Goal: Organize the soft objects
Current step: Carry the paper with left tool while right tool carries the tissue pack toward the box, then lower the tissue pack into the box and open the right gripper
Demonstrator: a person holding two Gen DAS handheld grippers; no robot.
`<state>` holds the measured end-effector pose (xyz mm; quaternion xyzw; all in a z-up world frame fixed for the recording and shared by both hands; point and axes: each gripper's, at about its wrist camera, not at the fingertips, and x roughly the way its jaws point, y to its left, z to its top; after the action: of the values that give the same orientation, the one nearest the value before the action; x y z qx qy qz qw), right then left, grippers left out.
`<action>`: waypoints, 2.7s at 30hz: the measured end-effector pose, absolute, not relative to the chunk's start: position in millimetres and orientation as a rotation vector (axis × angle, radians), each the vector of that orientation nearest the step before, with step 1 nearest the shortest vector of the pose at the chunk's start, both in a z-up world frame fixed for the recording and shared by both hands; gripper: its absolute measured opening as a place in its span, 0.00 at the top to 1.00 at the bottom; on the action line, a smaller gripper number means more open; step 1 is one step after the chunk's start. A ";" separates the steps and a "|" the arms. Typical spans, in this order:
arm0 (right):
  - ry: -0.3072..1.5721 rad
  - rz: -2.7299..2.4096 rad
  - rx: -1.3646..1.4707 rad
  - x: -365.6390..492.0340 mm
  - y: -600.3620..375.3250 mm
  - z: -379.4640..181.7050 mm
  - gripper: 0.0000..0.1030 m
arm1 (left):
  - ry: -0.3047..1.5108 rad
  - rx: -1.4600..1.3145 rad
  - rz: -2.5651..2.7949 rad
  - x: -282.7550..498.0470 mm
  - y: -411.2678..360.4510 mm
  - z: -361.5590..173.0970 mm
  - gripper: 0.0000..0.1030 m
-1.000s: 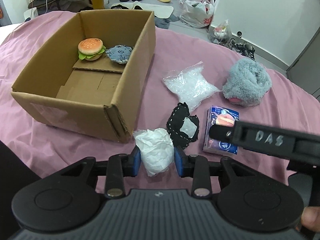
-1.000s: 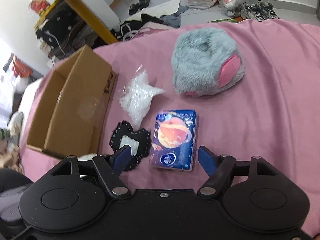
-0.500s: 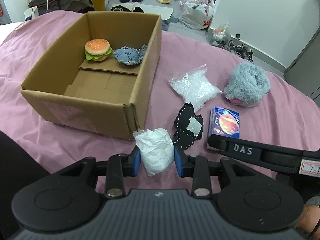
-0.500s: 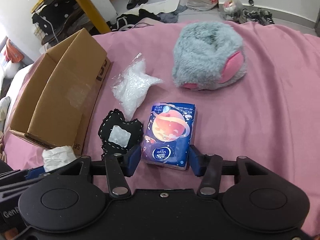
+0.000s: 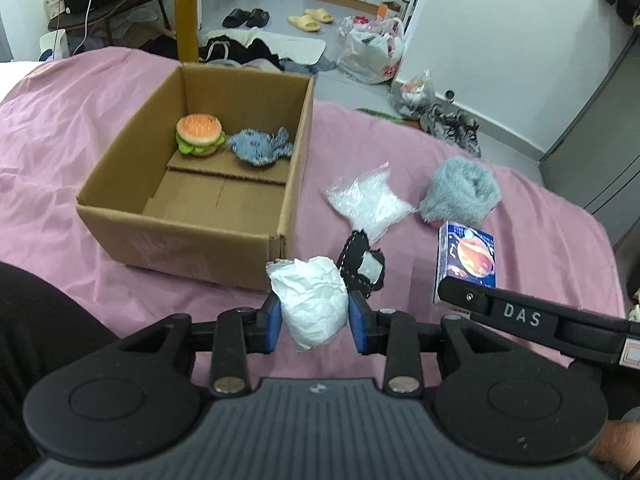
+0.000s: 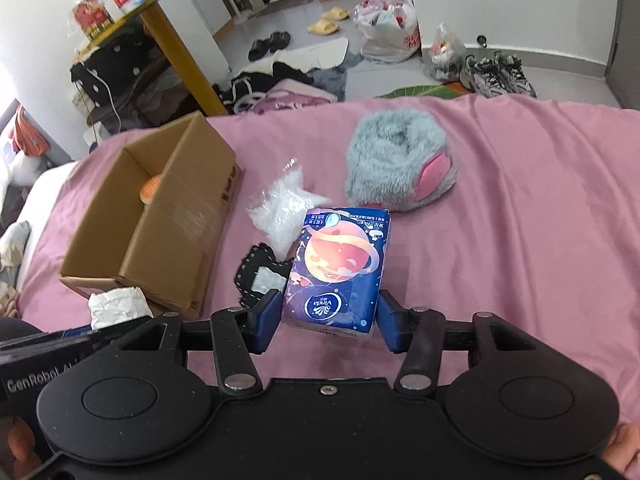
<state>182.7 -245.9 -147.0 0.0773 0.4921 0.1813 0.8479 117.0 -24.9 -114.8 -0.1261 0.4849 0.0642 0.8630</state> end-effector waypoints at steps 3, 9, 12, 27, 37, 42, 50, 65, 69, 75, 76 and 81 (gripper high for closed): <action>1.005 0.374 0.161 180.6 -245.3 -134.0 0.51 | 0.982 -0.263 0.128 114.0 -20.0 -101.5 0.67; 0.948 0.360 0.177 174.9 -240.7 -115.5 0.51 | 0.927 -0.252 0.107 113.5 -10.2 -81.2 0.67; 0.935 0.335 0.182 172.4 -238.0 -110.7 0.51 | 0.909 -0.248 0.101 116.1 -2.6 -74.1 0.67; 0.825 0.319 0.218 160.5 -211.6 -73.5 0.51 | 0.848 -0.204 0.088 135.2 48.7 -48.1 0.67; 0.798 0.357 0.224 163.5 -189.7 -64.5 0.51 | 0.839 -0.172 0.082 149.4 71.8 -45.3 0.67; 0.808 0.376 0.228 166.1 -176.2 -64.2 0.51 | 0.847 -0.170 0.094 156.9 84.1 -50.6 0.67; 0.830 0.400 0.233 173.6 -159.2 -71.7 0.51 | 0.894 -0.173 0.094 172.4 94.6 -69.9 0.67; 0.899 0.430 0.250 197.8 -135.2 -94.5 0.51 | 1.004 -0.188 0.112 203.0 111.8 -115.3 0.67; 0.912 0.437 0.247 203.5 -129.1 -97.7 0.51 | 1.015 -0.182 0.112 210.7 112.1 -121.3 0.67; 0.922 0.452 0.244 208.3 -121.5 -102.1 0.51 | 1.021 -0.178 0.123 218.1 115.4 -126.9 0.67; 0.925 0.454 0.242 208.4 -120.1 -103.0 0.51 | 1.018 -0.178 0.129 218.9 115.7 -127.1 0.64; 0.935 0.468 0.232 208.7 -113.9 -105.4 0.51 | 1.015 -0.198 0.144 221.7 124.2 -123.1 0.62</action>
<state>208.7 -113.9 -105.4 0.1103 0.4453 0.2228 0.8602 221.7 124.2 -123.1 -0.0947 0.4850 0.0689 0.8667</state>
